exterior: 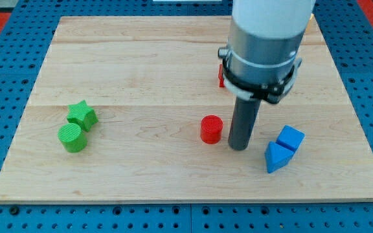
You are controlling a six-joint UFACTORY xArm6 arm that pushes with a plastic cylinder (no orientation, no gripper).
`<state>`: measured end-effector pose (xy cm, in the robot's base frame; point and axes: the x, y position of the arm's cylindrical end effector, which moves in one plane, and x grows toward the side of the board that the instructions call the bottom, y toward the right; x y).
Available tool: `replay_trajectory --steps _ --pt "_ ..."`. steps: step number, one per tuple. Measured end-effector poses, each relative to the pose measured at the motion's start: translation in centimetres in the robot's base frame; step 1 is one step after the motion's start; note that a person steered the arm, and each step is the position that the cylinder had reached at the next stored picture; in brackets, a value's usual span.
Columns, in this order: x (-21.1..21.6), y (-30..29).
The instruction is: Move the blue blocks towards yellow blocks
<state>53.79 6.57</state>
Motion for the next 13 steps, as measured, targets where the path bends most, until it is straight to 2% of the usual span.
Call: replay_trajectory --steps 1,2,5,11,12,13 --pt "3.2 -4.8" --pt "5.4 -0.6" --pt "3.7 8.7" --pt "-10.3 9.0" --pt "-5.6 5.6" --pt "1.5 6.5"
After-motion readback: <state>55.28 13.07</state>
